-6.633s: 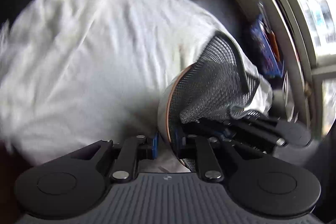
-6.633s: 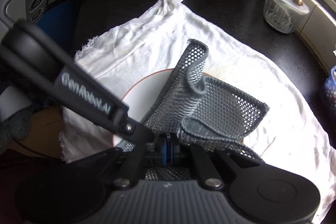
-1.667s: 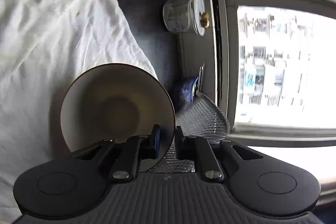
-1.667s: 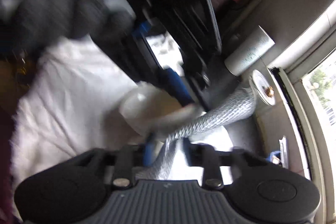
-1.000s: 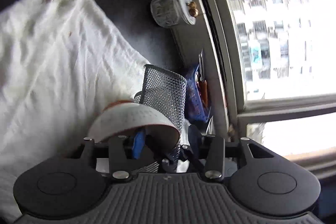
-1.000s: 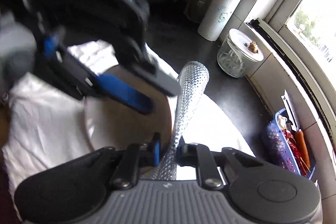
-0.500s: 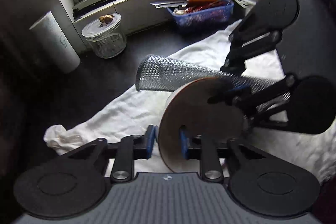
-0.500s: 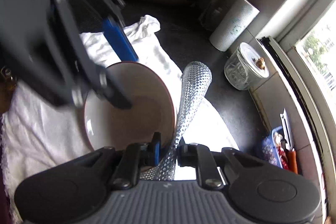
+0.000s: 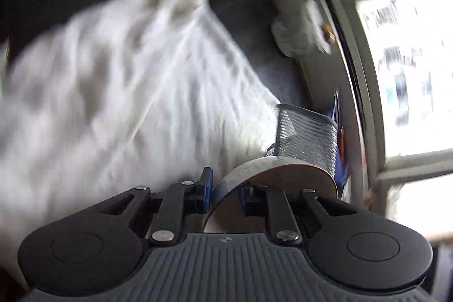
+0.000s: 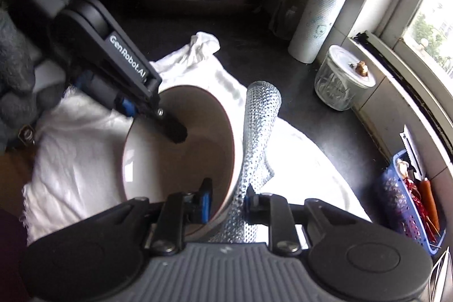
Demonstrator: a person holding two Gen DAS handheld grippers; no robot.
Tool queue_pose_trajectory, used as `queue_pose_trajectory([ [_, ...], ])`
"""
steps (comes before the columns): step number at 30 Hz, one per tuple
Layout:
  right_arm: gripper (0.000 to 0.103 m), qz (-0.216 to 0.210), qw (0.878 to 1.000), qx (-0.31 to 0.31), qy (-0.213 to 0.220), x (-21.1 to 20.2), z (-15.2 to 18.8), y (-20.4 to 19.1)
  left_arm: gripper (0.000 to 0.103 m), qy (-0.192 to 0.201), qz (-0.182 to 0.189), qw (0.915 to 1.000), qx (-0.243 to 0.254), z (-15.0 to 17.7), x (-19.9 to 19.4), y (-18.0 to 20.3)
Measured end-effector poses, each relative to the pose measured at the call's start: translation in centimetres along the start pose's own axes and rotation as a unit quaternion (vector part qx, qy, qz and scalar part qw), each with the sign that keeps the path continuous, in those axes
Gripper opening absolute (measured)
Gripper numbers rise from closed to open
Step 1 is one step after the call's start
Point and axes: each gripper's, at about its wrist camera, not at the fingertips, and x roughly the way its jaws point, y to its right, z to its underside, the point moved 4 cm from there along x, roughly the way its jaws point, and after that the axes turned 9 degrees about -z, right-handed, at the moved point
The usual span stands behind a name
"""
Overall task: Clean bowl
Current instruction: 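Hold the tilted bowl with the left gripper while the right gripper scrubs its outer wall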
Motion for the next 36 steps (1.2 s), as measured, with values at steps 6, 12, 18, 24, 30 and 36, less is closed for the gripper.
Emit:
queue_pose_trajectory([
  [6,0.019,0.024,1.0,0.005,-0.017,0.0,1.1,0.1,0.017,-0.01,-0.014,0.9986,0.051,1.9,0.4,0.8],
  [12,0.012,0.061,0.996,-0.055,-0.019,-0.4,1.2,-1.0,0.017,0.067,-0.145,0.8744,0.458,5.0,-1.0,8.1],
  [18,0.011,0.084,0.989,-0.117,-0.015,-0.6,0.8,-1.9,0.017,0.119,-0.179,0.7249,0.654,8.3,-1.3,11.7],
  [24,0.014,0.052,0.997,-0.058,0.005,-1.6,1.2,-1.6,0.019,0.074,-0.112,0.8915,0.433,4.7,-2.4,10.0],
  [30,0.017,0.042,0.999,-0.028,0.005,-1.5,1.3,-1.4,0.02,0.066,-0.088,0.9513,0.288,3.3,-2.4,6.7],
  [36,0.018,0.026,1.0,0.012,0.009,-1.7,1.6,-1.4,0.022,0.038,-0.057,0.9909,0.116,2.4,-2.0,2.9],
])
